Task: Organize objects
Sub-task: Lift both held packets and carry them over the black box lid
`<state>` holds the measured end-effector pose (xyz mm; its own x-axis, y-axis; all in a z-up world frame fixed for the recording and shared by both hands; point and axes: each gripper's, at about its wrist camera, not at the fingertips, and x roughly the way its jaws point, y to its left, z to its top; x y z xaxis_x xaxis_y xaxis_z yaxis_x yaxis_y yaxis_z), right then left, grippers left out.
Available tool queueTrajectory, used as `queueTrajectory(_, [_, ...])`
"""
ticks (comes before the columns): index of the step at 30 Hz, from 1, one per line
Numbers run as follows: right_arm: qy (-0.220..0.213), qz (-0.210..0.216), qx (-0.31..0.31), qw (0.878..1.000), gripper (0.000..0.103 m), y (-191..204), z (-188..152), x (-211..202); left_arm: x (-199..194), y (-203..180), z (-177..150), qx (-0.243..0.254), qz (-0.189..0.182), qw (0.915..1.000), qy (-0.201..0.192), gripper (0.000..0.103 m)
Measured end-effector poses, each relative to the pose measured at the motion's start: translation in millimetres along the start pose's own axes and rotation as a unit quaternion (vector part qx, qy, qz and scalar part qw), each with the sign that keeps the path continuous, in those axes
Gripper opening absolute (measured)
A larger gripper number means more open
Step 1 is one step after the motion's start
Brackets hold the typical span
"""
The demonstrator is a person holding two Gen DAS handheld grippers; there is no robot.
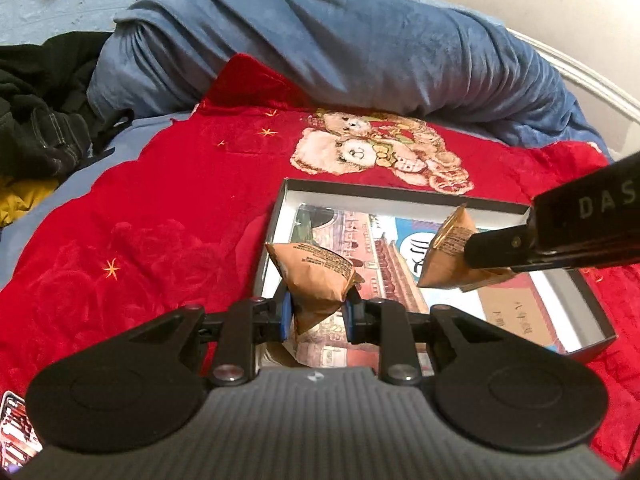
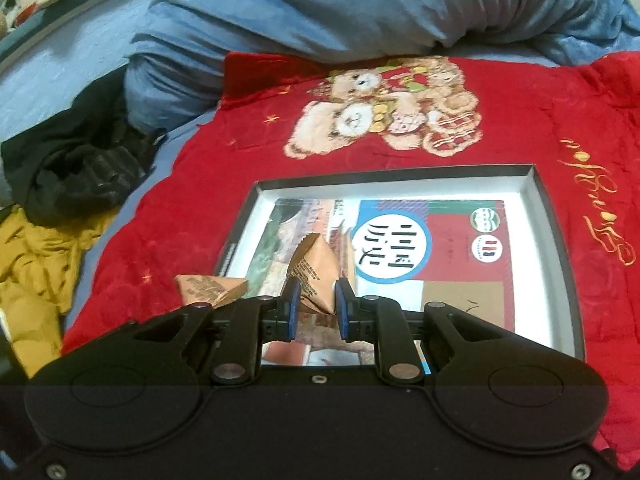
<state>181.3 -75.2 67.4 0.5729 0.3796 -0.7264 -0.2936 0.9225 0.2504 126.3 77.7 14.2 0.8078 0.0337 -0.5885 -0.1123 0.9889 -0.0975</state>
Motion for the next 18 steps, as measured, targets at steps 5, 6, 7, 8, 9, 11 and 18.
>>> queueTrajectory(5, [-0.006, -0.015, 0.018, 1.000, 0.019, 2, -5, 5, 4, -2, -2, 0.003, 0.003, 1.0000, 0.004, 0.029])
queueTrajectory(6, [-0.010, -0.016, 0.021, 1.000, 0.019, 1, -5, 5, 4, -2, -3, 0.003, 0.004, 1.0000, 0.005, 0.029])
queueTrajectory(7, [-0.011, -0.014, 0.027, 0.999, 0.019, -1, -5, 5, 5, -2, -3, 0.004, 0.003, 1.0000, 0.008, 0.029])
queueTrajectory(8, [-0.010, -0.012, 0.038, 0.999, 0.019, -3, -4, 6, 5, -2, -3, 0.004, 0.003, 0.9999, 0.009, 0.029])
queueTrajectory(9, [-0.014, -0.009, 0.050, 0.999, 0.019, -6, -5, 6, 6, -1, -3, 0.003, 0.005, 0.9999, 0.010, 0.029])
queueTrajectory(11, [-0.024, 0.001, 0.070, 0.997, 0.019, -11, -5, 5, 5, 0, -3, 0.000, 0.003, 0.9999, 0.010, 0.029])
queueTrajectory(18, [-0.039, -0.011, 0.088, 0.995, 0.010, -23, -13, 8, 6, -3, -4, 0.003, 0.000, 0.9999, 0.011, 0.029])
